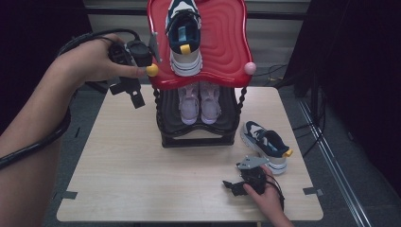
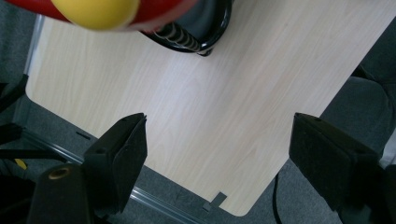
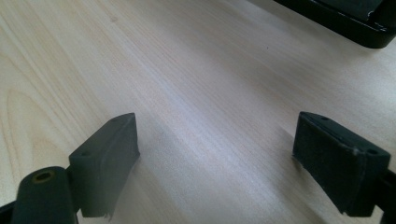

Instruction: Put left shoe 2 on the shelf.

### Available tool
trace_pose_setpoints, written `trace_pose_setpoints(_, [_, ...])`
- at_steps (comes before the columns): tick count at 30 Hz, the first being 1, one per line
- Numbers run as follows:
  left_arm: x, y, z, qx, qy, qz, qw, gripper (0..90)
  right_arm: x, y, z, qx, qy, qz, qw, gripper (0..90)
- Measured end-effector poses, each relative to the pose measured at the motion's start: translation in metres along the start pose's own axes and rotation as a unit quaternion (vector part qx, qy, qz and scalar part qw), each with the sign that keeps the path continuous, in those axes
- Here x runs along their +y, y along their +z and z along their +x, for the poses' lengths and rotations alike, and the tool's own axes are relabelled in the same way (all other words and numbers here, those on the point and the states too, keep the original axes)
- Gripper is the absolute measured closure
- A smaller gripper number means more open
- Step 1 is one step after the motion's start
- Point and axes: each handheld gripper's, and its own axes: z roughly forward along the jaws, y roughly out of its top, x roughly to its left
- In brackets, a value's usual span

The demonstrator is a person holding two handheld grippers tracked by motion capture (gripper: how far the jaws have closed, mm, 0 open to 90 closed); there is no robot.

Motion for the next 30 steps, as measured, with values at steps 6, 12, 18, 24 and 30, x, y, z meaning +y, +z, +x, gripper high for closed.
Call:
trace_pose_setpoints(6, [-0.009,0.014,-0.002,-0.002,-0.004,0.005,1.0,19.4,0.0,0.0,0.0,0.0,0.0,0.0,1.0,13.5])
trace_pose_setpoints(12, [-0.016,0.027,-0.004,0.002,-0.007,0.013,0.9999,19.4,0.0,0.0,0.0,0.0,0.0,0.0,1.0,13.5])
trace_pose_setpoints(18, [-0.018,0.041,-0.012,-0.002,0.005,0.014,0.9999,19.5,0.0,0.0,0.0,0.0,0.0,0.0,1.0,13.5])
trace_pose_setpoints(24, [-0.022,0.058,-0.018,-0.011,0.009,0.015,0.9998,19.5,0.0,0.0,0.0,-0.001,0.0,-0.002,1.0,13.5])
trace_pose_setpoints(30, [-0.028,0.076,-0.02,-0.015,0.005,0.019,0.9997,19.7,0.0,0.0,0.0,-0.001,0.0,-0.002,1.0,13.5])
